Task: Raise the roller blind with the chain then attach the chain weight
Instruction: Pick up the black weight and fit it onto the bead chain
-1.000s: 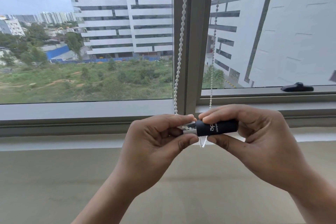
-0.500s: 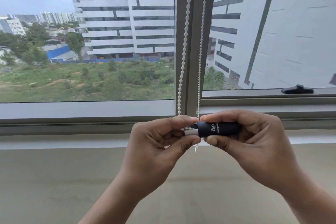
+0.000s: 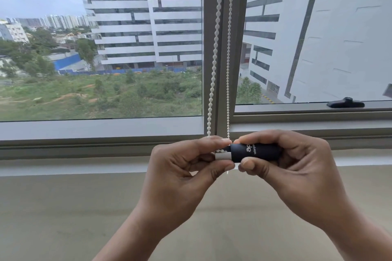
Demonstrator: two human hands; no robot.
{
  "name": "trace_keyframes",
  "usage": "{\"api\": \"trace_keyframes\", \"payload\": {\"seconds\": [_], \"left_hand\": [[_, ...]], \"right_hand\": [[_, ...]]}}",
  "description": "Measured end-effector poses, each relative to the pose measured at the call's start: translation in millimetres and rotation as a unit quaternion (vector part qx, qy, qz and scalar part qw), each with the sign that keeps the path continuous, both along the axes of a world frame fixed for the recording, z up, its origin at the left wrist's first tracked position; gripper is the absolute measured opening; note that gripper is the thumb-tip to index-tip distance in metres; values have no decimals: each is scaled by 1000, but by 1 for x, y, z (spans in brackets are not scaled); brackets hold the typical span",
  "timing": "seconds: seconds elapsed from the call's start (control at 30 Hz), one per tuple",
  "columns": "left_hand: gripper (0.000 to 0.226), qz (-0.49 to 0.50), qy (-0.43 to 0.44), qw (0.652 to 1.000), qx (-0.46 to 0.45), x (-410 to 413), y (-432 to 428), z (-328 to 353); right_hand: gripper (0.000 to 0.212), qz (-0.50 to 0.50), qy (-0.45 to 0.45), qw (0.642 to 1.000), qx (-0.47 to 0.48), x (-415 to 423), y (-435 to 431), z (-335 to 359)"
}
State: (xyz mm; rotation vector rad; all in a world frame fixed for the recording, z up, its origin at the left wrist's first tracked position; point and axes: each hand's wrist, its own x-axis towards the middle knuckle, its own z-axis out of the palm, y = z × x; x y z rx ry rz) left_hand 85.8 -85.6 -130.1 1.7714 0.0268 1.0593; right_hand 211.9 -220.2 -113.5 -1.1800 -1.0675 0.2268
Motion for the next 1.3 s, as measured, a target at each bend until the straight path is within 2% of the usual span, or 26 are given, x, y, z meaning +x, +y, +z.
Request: {"api": "trace_keyframes", "payload": {"seconds": [0.2,0.3,0.43,0.53,0.63,0.7,0.77,0.87,0.93,1.03,1.2,1.3], "left_hand": [[29,0,-1,1000,11,2,3,-1],[31,11,15,999,30,3,7,-3],[33,23,44,997,66,7,9,-6],[49,32,85,991,100,13,9,-11],[76,40,123,983,128,22,13,-21],[80,62,130,978,153,29,17,-30],[67,91,95,981,145,36,19,-40],[39,143,64,987,38,50,19,-55],[32,172,115,978,-19,61,19,-63],[28,163,208,960,-89,75,23,-74],[12,129,241,953,-130,96,31,-90],[13,125,262,948,-132,106,37,-101]], "right_hand": [[28,12,2,1000,-17,3,1,1],[25,-16,-47,998,-50,5,0,-1],[34,-78,-122,983,-116,10,2,-12],[34,-102,-167,964,-179,16,6,-25],[26,-98,-155,961,-206,21,14,-37],[22,-100,-138,961,-216,25,19,-44],[20,-103,-112,963,-222,30,26,-52],[18,-115,-57,968,-217,36,37,-66],[16,-122,-15,969,-213,41,45,-77],[15,-149,13,966,-212,48,56,-94],[17,-192,32,953,-231,60,70,-113],[17,-196,34,948,-248,66,76,-121]]}}
